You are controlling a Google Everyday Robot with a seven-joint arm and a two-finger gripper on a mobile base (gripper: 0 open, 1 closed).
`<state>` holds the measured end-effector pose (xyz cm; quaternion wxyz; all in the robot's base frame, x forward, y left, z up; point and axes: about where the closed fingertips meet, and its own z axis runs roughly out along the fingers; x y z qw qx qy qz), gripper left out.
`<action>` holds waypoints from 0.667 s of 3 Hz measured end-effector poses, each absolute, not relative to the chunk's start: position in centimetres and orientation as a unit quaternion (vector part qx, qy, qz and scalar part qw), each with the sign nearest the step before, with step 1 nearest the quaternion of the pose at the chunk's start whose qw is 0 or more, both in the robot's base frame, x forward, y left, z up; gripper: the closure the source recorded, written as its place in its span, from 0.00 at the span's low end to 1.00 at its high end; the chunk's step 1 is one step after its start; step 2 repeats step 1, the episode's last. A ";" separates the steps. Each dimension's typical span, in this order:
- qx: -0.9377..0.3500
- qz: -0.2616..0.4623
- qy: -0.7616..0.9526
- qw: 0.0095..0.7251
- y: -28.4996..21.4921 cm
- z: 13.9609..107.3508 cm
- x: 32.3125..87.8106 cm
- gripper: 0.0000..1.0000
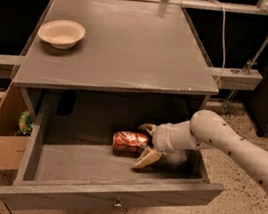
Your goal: Place coke can into top drawer
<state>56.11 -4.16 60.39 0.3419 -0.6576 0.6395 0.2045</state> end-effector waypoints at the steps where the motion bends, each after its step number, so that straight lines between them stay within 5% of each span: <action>1: -0.658 0.204 0.639 0.342 -4.2 60.4 56.1 0.00; 2: -0.658 0.204 0.639 0.342 -4.2 60.4 56.1 0.00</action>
Offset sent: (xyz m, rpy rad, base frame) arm 0.0000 0.0000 0.0000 0.0000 0.0000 0.0000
